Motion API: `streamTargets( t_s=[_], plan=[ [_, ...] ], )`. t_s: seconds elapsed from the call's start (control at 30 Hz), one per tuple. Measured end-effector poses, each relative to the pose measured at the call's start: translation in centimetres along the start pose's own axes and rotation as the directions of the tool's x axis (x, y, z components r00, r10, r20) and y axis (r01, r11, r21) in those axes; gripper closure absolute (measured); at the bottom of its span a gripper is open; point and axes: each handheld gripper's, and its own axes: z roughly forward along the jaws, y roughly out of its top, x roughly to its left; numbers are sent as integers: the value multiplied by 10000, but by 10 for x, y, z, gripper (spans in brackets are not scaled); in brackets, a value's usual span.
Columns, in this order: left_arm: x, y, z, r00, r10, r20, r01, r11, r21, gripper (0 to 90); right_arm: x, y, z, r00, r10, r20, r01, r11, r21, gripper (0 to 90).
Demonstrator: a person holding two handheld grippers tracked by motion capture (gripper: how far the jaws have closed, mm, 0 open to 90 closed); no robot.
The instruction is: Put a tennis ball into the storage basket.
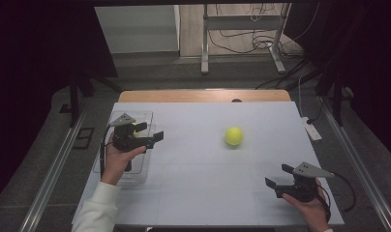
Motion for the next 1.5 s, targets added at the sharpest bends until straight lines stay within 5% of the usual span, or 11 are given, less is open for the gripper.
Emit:
streamTargets(
  t_s=[1.5],
  plan=[
    [-54, 4, 43, 9934, 1037, 496, -1080, 9899, 921, 141, 4, 3, 1, 9994, -233, -265, 231, 9997, -88, 129]
  ],
)
